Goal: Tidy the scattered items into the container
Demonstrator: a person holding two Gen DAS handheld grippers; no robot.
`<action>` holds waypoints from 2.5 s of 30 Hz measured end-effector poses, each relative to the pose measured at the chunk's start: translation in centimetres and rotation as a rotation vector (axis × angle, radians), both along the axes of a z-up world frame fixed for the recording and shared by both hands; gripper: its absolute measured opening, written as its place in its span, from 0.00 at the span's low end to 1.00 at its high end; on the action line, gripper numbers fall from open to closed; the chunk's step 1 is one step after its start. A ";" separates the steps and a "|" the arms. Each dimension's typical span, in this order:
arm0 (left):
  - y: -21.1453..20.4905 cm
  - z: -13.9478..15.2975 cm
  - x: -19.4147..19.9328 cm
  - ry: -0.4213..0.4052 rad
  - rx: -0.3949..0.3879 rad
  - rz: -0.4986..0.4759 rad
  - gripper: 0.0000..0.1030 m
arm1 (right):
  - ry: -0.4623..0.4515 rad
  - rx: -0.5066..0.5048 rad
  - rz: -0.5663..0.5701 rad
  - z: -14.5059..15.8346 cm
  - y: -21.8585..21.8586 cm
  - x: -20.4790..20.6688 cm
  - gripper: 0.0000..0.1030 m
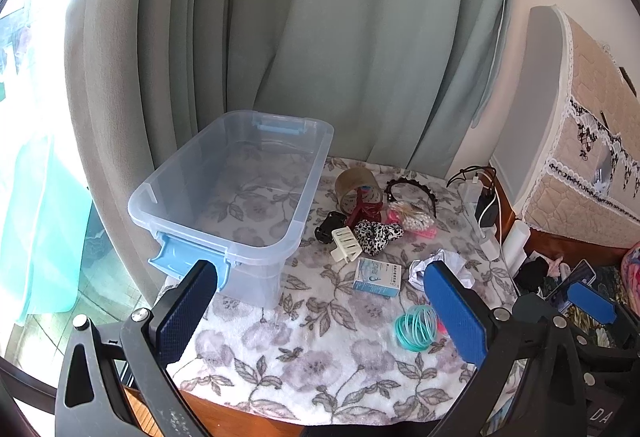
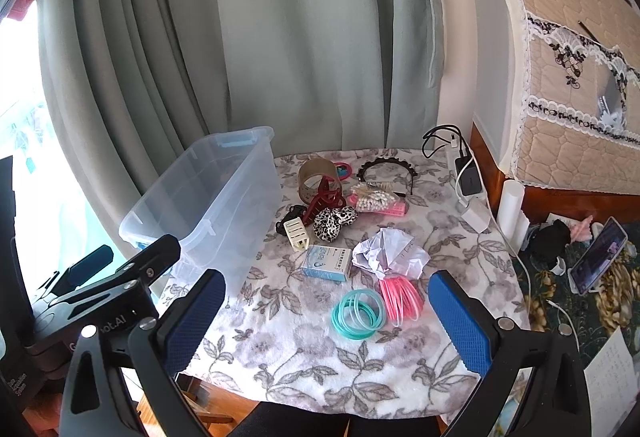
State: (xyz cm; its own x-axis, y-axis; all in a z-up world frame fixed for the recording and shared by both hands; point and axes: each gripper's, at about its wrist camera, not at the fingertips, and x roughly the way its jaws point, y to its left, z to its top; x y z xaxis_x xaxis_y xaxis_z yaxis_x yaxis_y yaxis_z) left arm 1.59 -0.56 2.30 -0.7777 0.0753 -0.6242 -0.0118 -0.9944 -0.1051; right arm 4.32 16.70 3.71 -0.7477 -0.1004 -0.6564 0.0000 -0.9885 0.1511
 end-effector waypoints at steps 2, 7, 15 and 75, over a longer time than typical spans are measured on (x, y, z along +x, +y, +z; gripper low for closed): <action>0.1 0.0 0.0 0.003 -0.014 0.002 1.00 | 0.000 0.001 0.000 0.0 -0.1 0.0 1.00; 0.3 0.0 -0.1 -0.003 -0.018 -0.003 1.00 | 0.006 -0.004 0.003 -0.1 0.1 0.0 1.00; 0.4 -0.1 -0.2 -0.005 -0.023 0.000 1.00 | 0.024 0.010 0.007 -0.2 0.1 0.0 1.00; 12.4 -20.6 -10.4 -0.498 -0.009 -0.276 0.63 | -0.295 -0.167 -0.014 -16.5 9.4 -15.8 0.91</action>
State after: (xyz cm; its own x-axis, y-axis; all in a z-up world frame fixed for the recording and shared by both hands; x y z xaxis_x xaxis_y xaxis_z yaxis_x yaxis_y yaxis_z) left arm -8.84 11.82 -18.31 -0.3414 0.2267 -0.9122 -0.2230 -0.9623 -0.1557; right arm -11.48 26.15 -12.80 -0.5302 -0.2154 -0.8200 -0.0816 -0.9498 0.3022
